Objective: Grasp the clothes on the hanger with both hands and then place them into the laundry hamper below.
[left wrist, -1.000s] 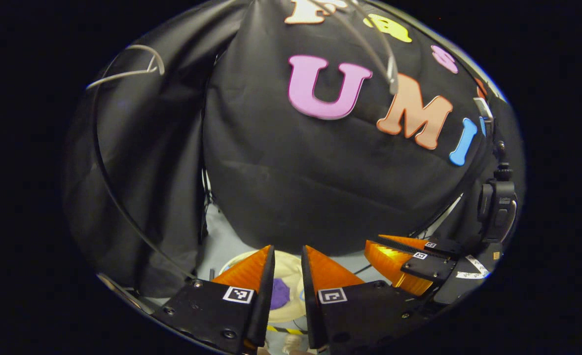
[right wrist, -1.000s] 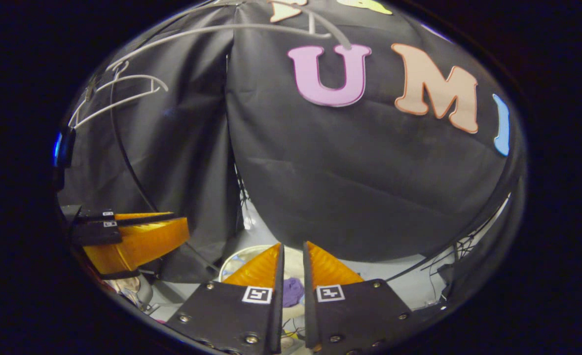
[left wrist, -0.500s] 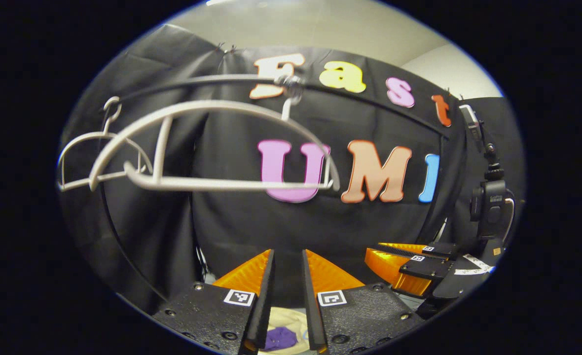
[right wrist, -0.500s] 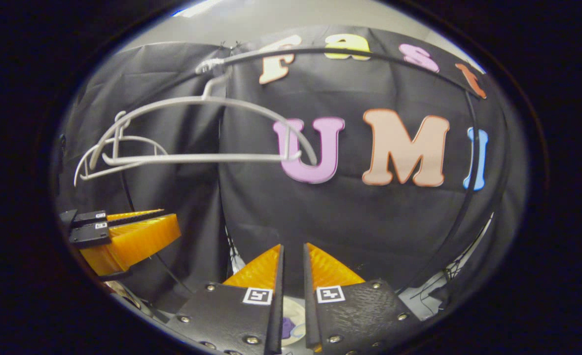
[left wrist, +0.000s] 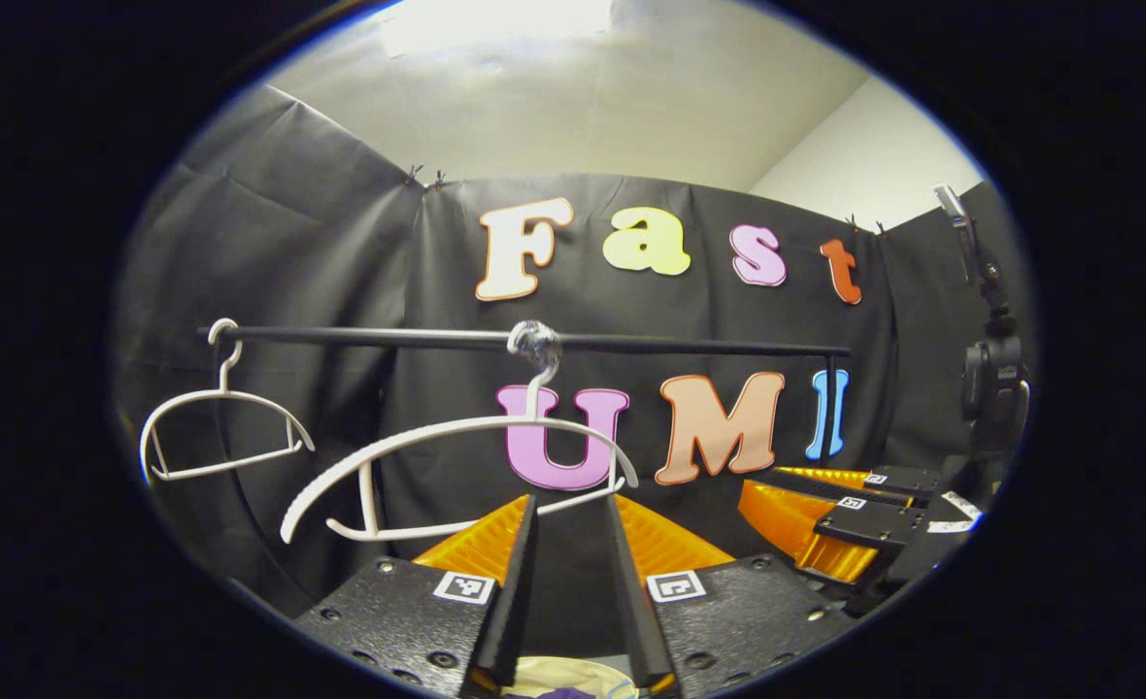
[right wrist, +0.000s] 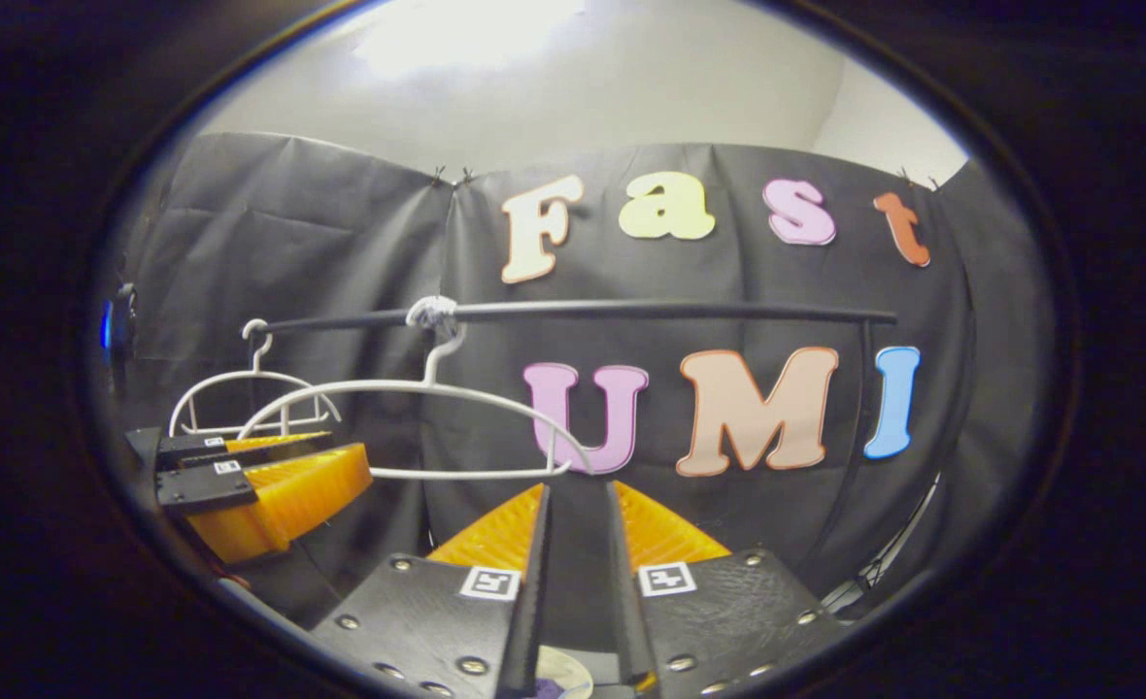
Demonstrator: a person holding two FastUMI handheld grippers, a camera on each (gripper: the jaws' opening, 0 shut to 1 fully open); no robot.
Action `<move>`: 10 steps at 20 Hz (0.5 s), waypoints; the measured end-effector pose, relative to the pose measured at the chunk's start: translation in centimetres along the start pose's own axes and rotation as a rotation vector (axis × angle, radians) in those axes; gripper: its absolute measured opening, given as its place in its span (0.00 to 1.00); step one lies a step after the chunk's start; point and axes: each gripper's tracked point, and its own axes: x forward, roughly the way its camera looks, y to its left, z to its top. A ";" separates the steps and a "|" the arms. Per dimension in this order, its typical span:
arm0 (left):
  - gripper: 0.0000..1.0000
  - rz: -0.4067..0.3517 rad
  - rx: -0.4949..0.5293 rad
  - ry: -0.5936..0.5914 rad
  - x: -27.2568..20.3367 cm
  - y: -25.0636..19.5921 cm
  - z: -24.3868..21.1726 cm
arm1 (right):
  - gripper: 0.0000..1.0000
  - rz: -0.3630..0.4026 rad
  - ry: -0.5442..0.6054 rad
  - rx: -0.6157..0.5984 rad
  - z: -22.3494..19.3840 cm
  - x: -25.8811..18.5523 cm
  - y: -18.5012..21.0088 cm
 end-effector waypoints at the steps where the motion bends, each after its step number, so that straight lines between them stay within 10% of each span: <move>1: 0.59 0.001 0.002 -0.004 -0.2 0.0 0.3 | 0.45 -0.003 -0.007 0.002 0.4 -0.3 0.0; 6: 0.93 0.017 -0.001 -0.016 -0.7 0.0 0.9 | 0.66 -0.029 -0.044 0.023 1.8 -1.6 -1.0; 10: 0.92 0.014 0.010 -0.024 -0.8 -0.4 1.3 | 1.00 -0.049 -0.053 0.027 2.2 -1.6 -2.2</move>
